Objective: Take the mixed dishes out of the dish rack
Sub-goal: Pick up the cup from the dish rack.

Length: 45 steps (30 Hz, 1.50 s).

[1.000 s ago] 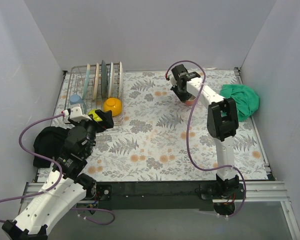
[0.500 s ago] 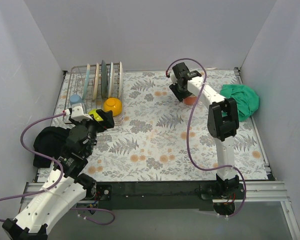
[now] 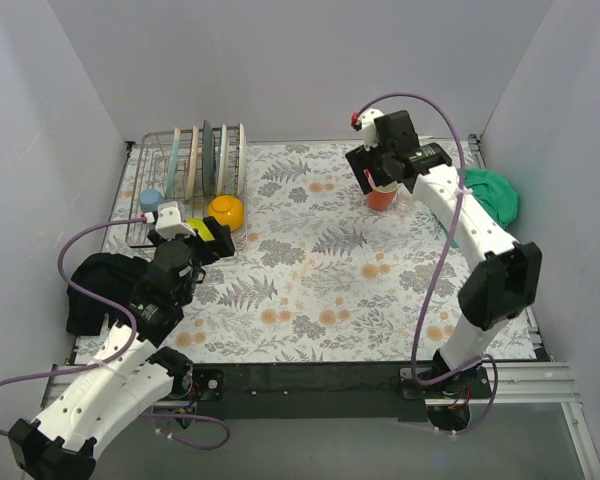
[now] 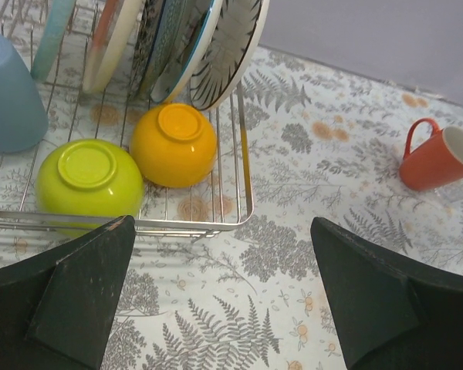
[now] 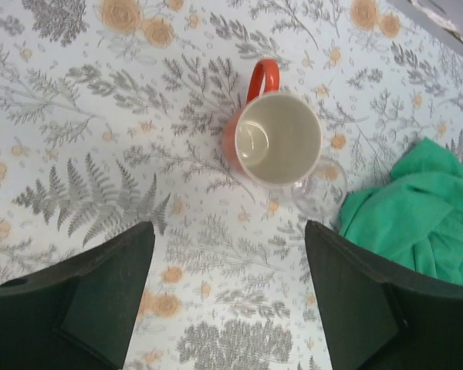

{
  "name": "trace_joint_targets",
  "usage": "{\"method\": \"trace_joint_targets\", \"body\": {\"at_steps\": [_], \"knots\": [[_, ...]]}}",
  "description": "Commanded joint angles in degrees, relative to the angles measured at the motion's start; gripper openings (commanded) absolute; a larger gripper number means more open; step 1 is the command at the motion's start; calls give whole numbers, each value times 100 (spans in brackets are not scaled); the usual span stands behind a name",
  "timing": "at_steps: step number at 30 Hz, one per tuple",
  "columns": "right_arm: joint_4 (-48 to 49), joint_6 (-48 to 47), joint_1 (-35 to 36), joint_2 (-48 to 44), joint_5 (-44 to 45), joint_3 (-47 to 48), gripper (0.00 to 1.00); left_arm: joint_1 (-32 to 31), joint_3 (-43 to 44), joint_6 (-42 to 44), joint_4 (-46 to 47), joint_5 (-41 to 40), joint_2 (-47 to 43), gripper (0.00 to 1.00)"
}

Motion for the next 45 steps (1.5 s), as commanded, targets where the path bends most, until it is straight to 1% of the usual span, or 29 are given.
{"method": "trace_joint_targets", "body": {"at_steps": [1, 2, 3, 4, 5, 6, 7, 8, 9, 11, 12, 14, 16, 17, 18, 20, 21, 24, 28, 30, 39, 45], "knots": [[824, 304, 67, -1268, -241, -1120, 87, -21, 532, -62, -512, 35, 472, 98], [973, 339, 67, -1507, -320, -1611, 89, -21, 786, -70, -610, 18, 673, 98], [1297, 375, 67, -1745, -373, -1877, 90, -21, 919, -62, -724, -69, 806, 98], [1413, 401, 58, -2173, -417, -2088, 90, -21, 1033, -79, -951, -131, 911, 98], [1554, 480, 58, -2369, -443, -2290, 91, -21, 1296, -114, -1075, -184, 1121, 98], [1677, 515, 67, -2562, -452, -2701, 92, -21, 1403, -140, -1181, -228, 1210, 98], [1922, 550, 67, -2938, -443, -2888, 93, -21, 1525, -193, -1365, -368, 1290, 98], [2046, 655, 67, -3116, -391, -3108, 95, -21, 1631, -202, -1445, -456, 1377, 98], [2178, 691, 67, -3440, -365, -3467, 96, -4, 1806, -211, -1559, -570, 1526, 98], [2565, 805, 67, -3723, -364, -3820, 96, 49, 1983, -272, -1691, -825, 1703, 98], [2688, 814, 67, -3968, -382, -4109, 97, 180, 2201, -316, -1822, -852, 1869, 98], [2882, 814, 58, -4128, -365, -4296, 97, 382, 2405, -413, -1929, -826, 2010, 98], [2909, 762, 58, -4260, -347, -4471, 97, 812, 2572, -404, -1938, -600, 2195, 98], [2909, 744, 58, -4287, -338, -4507, 98, 1005, 2607, -404, -1912, -476, 2257, 98], [2900, 735, 58, -4330, -347, -4542, 98, 1459, 2634, -413, -1894, -318, 2318, 98], [2935, 744, 58, -4375, -408, -4621, 98, 1875, 2748, -509, -1894, -63, 2538, 98], [2961, 753, 58, -4427, -460, -4648, 98, 2164, 2774, -527, -1851, -105, 2608, 98], [3005, 770, 58, -4489, -619, -4753, 98, 2605, 2941, -606, -1807, -237, 3021, 98], [3032, 797, 67, -4533, -794, -4806, 98, 3019, 3187, -756, -1692, -193, 3548, 98], [3032, 806, 58, -4542, -813, -4806, 97, 3326, 3354, -808, -1665, -132, 3891, 98], [3023, 832, 58, -4612, -1059, -4806, 97, 3468, 4294, -1133, -1973, -431, 5200, 98], [3023, 832, 75, -4665, -1085, -4815, 97, 3468, 4734, -1274, -2193, -615, 5816, 98]]}}
